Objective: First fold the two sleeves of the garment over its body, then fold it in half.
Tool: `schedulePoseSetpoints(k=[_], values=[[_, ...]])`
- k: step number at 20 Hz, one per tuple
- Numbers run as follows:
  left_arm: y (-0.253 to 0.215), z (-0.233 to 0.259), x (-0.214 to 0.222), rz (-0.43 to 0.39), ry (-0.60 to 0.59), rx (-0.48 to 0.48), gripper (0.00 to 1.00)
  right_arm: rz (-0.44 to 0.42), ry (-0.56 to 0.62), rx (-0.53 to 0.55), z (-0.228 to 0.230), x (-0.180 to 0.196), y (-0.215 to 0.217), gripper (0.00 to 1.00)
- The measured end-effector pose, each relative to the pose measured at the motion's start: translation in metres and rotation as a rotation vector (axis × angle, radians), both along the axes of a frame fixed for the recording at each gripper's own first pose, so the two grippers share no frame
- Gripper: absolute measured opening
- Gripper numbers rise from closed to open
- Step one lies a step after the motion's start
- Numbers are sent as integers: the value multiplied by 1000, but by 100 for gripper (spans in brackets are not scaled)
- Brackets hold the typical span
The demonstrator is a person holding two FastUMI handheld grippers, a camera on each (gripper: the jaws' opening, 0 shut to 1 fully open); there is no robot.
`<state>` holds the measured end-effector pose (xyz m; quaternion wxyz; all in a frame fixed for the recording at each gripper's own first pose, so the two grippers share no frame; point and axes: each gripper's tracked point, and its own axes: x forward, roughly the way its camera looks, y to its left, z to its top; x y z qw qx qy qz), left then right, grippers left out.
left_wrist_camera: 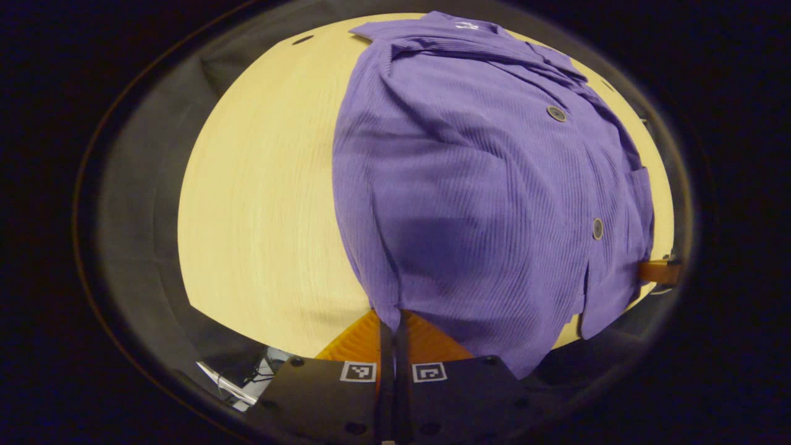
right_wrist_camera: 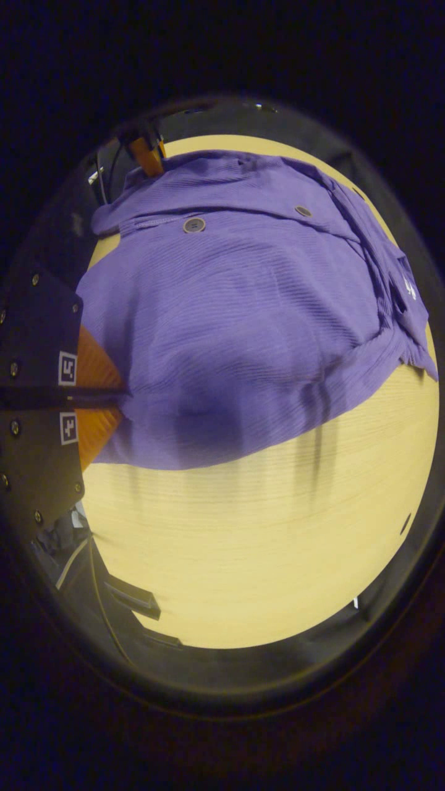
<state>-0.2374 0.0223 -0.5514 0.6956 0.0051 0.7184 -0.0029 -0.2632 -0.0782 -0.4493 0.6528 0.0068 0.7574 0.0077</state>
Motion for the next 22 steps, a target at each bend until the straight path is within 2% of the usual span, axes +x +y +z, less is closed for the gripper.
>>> schedulePoseSetpoints(k=[3, 7, 9, 11, 17, 22], values=[[1, 1, 0, 37, -9, -13, 5, -7, 1, 22, 2, 0, 0, 1], [12, 22, 14, 214, -26, -76, 7, -130, -26, 80, 20, 11, 5, 1], [17, 41, 39, 257, -74, -89, 7, -160, -76, 106, 35, 27, 4, 1], [19, 61, 59, 273, -113, -109, 5, -174, -115, 128, 51, 44, 7, 1], [6, 102, 117, 257, -213, -151, 5, -181, -210, 208, 89, 92, 28, 1], [6, 130, 180, 247, -303, -177, 5, -182, -326, 250, 119, 163, 39, 1]])
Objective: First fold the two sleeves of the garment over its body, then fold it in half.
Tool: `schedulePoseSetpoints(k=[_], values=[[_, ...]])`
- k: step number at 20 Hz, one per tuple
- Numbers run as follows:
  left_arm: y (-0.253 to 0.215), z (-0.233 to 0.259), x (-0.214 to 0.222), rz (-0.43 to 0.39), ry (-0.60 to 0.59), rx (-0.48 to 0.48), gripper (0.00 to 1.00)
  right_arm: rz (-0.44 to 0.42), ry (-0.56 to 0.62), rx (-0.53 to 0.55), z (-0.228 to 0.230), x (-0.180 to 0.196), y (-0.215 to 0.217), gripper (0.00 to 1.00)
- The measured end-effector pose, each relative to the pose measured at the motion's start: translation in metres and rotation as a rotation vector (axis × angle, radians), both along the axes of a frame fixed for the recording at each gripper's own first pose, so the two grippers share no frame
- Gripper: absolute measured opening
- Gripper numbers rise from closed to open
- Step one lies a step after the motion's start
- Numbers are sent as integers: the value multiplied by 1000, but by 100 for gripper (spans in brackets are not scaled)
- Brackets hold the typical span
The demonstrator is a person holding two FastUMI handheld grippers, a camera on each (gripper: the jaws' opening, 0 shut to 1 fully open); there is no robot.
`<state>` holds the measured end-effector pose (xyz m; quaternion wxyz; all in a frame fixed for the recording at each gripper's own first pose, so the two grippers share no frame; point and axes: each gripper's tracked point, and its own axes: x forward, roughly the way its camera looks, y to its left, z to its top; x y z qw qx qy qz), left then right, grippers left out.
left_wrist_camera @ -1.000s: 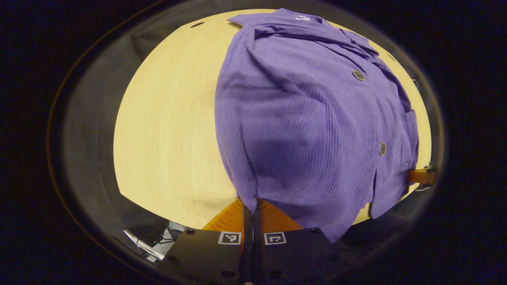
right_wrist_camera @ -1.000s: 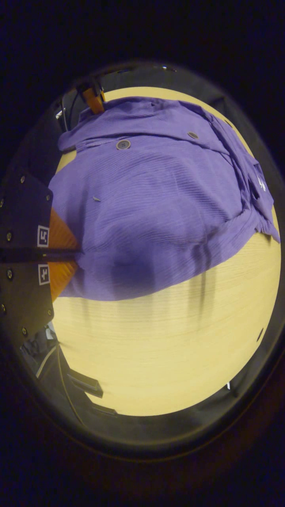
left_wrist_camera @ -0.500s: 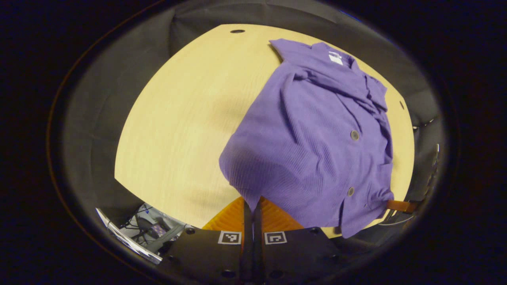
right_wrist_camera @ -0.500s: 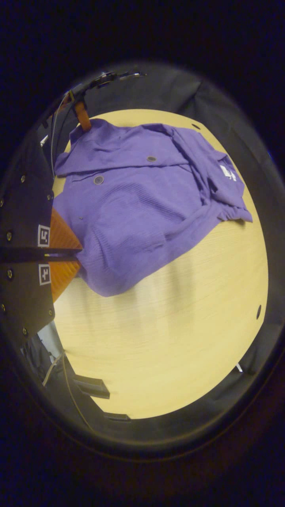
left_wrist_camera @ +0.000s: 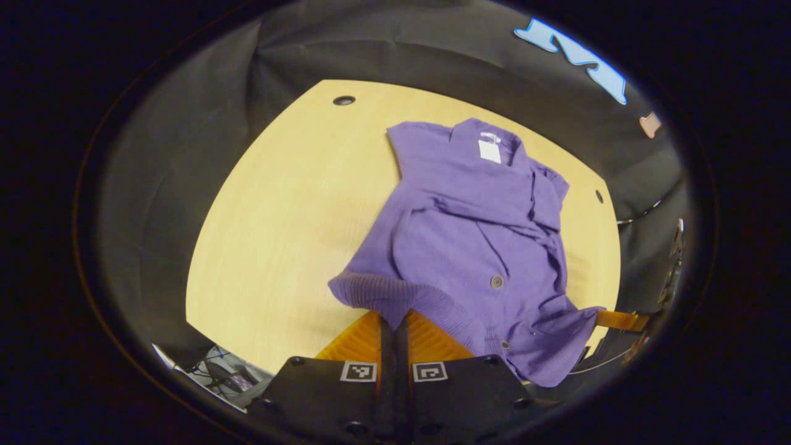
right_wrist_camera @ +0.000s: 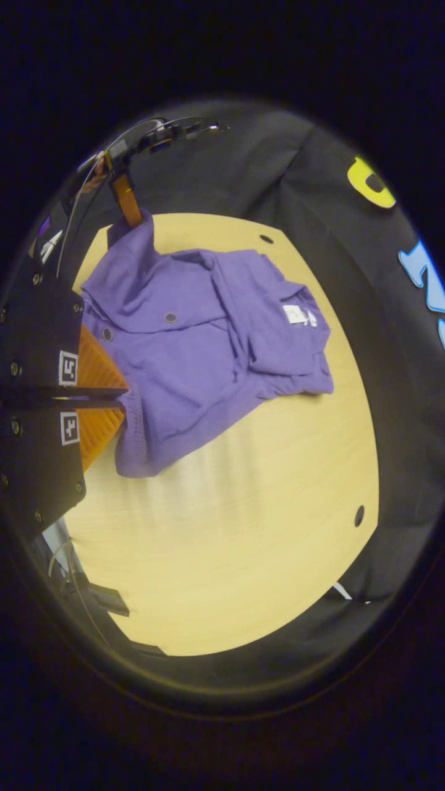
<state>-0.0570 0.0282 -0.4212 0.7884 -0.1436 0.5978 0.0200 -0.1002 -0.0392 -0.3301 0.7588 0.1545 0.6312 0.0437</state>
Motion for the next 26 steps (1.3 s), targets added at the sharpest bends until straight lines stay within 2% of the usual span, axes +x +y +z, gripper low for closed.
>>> schedulePoseSetpoints(k=[6, 11, 17, 19, 21, 26], values=[[17, 9, 73, -27, -67, 46, 5, 1, -100, 2, 25, 79, 4, 1], [18, 18, 130, -14, -102, 18, 7, -31, -129, 27, 33, 132, 11, 1], [25, 44, 214, -35, -201, 46, 7, -75, -234, 37, 57, 209, 15, 1], [19, 53, 239, -26, -229, 21, 7, -85, -262, 39, 64, 229, 16, 1], [17, 61, 268, -2, -263, -13, 7, -92, -290, 33, 66, 249, 15, 1], [18, 44, 322, -11, -321, 32, 6, -146, -344, 18, 51, 297, 10, 1]])
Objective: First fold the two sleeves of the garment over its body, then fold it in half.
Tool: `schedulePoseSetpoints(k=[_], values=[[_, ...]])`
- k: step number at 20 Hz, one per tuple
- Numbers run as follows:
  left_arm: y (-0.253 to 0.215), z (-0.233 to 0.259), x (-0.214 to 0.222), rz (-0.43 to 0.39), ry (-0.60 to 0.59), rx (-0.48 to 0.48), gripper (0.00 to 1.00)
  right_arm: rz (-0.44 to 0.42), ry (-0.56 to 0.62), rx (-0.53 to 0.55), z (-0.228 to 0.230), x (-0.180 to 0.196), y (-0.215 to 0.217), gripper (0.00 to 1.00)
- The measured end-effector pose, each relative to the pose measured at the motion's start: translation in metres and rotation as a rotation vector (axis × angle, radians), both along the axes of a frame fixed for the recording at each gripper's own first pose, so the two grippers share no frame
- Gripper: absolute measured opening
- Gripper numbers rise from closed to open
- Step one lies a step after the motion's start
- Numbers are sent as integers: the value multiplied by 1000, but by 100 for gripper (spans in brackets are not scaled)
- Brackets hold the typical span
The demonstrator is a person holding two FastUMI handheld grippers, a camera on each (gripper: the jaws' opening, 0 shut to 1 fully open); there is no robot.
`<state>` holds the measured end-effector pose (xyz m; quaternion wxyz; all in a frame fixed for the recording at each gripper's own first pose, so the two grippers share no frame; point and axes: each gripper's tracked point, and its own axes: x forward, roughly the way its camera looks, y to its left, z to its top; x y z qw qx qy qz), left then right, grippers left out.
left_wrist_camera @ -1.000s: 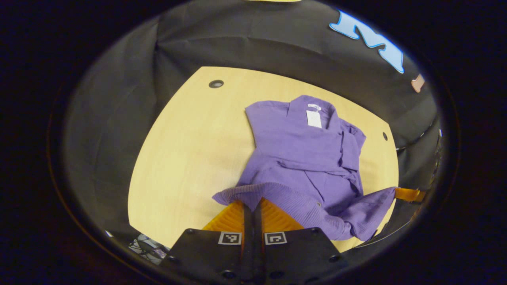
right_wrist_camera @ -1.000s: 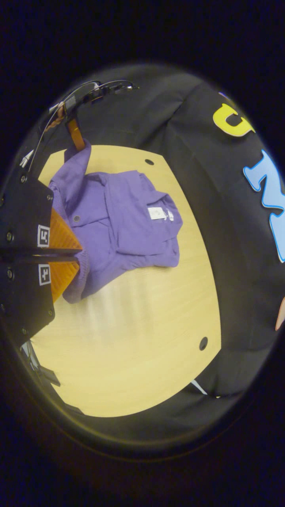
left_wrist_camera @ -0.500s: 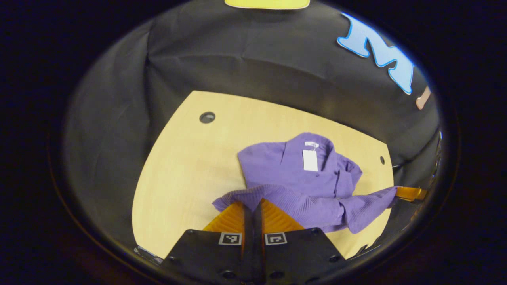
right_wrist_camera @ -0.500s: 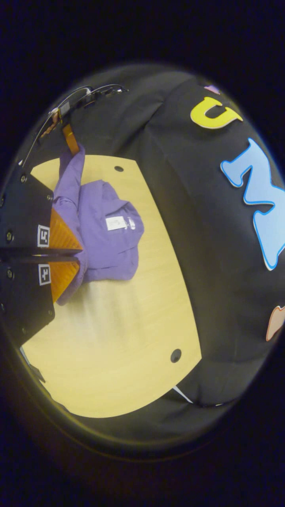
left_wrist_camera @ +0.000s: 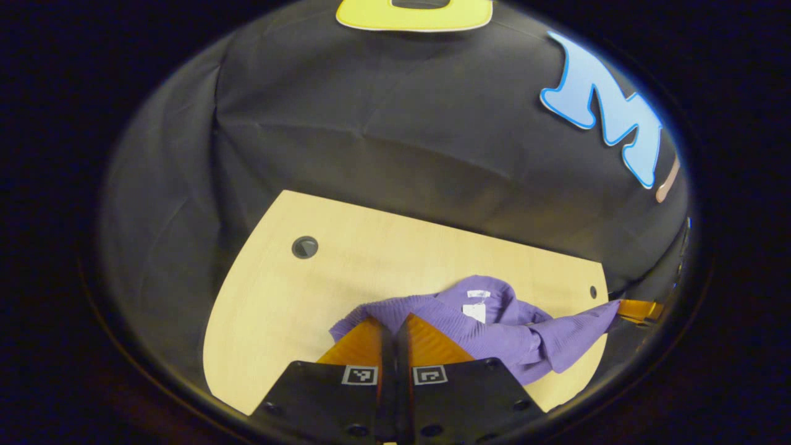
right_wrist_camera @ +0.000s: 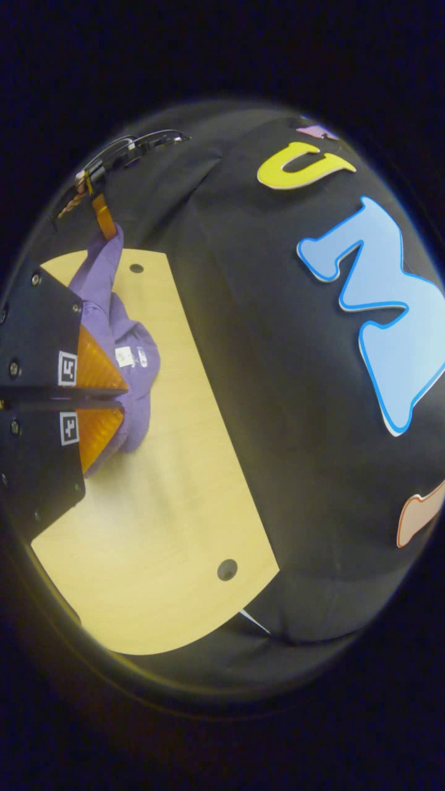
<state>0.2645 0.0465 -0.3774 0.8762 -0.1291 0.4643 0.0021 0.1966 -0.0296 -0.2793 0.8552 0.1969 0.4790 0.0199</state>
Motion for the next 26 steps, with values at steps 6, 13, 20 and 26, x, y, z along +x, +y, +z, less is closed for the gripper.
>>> schedulePoseSetpoints(k=[6, 13, 20, 26], values=[[-21, -6, 30, -42, -83, 38, 29, 36, -57, -72, -27, 18, 1, 14], [-24, 44, 33, -56, -230, 87, 91, 43, -166, -53, 8, 17, 9, 64], [-19, 154, 6, -22, -486, 70, 92, 63, -451, -91, 110, -8, 6, 64], [-24, 283, -59, -42, -759, 106, 91, 40, -703, -170, 216, -45, -8, 64]])
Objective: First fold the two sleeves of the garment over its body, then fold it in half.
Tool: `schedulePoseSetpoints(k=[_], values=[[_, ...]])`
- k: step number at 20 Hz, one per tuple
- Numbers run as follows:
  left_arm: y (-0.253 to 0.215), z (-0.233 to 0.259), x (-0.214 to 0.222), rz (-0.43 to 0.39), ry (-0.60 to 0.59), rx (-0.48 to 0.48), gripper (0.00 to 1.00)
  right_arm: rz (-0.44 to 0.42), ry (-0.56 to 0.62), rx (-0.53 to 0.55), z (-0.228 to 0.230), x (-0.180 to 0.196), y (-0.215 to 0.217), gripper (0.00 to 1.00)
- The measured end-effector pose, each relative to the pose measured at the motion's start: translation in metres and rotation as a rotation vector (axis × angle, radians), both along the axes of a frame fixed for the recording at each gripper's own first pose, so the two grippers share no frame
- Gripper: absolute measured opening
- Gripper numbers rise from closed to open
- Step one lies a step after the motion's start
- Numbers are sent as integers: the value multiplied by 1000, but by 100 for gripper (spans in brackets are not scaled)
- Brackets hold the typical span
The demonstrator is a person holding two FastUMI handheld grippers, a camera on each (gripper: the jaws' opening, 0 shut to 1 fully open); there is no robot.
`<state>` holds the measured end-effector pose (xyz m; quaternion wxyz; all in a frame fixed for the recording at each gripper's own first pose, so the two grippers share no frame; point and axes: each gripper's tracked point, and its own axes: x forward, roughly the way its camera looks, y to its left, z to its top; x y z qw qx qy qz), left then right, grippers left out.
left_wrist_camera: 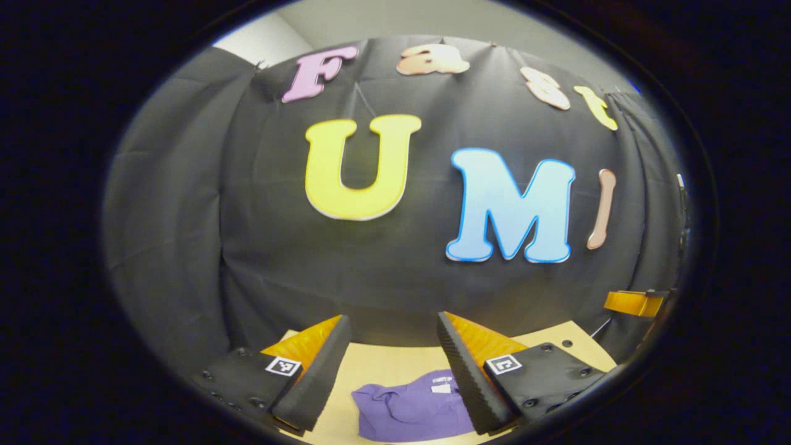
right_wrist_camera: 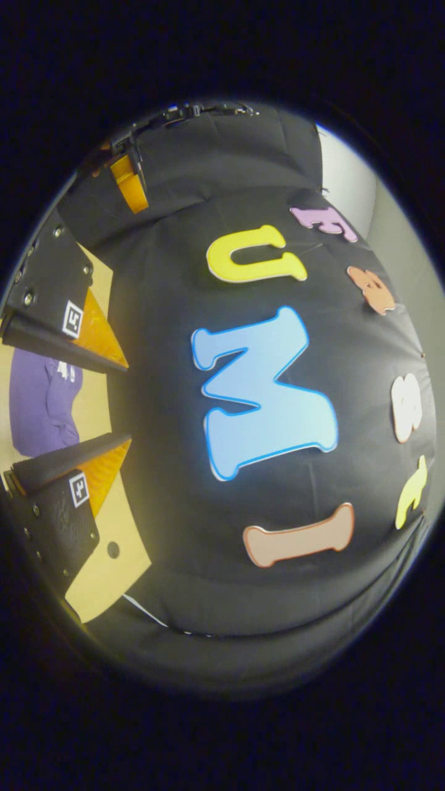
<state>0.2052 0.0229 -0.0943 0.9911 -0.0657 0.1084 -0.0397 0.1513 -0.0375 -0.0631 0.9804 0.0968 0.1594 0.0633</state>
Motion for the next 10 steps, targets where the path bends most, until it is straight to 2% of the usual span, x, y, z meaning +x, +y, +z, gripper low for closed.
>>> schedulePoseSetpoints(k=[4, 5, 6, 8, 9, 10], values=[[-11, 50, -47, -4, -77, 14, 93, -6, -122, -29, 54, -33, -1, 63], [-13, 60, -57, 5, -98, 7, 93, -10, -154, -40, 64, -40, -2, 53], [-13, 71, -65, 16, -124, 1, 91, -13, -194, -56, 75, -47, -3, 64], [-5, 89, -85, 52, -180, 0, 91, -24, -269, -106, 96, -61, -10, 64], [-4, 96, -92, 68, -210, 3, 91, -29, -301, -133, 103, -67, -12, 68], [0, 103, -102, 88, -244, 6, 91, -24, -322, -155, 108, -73, -11, 61]])
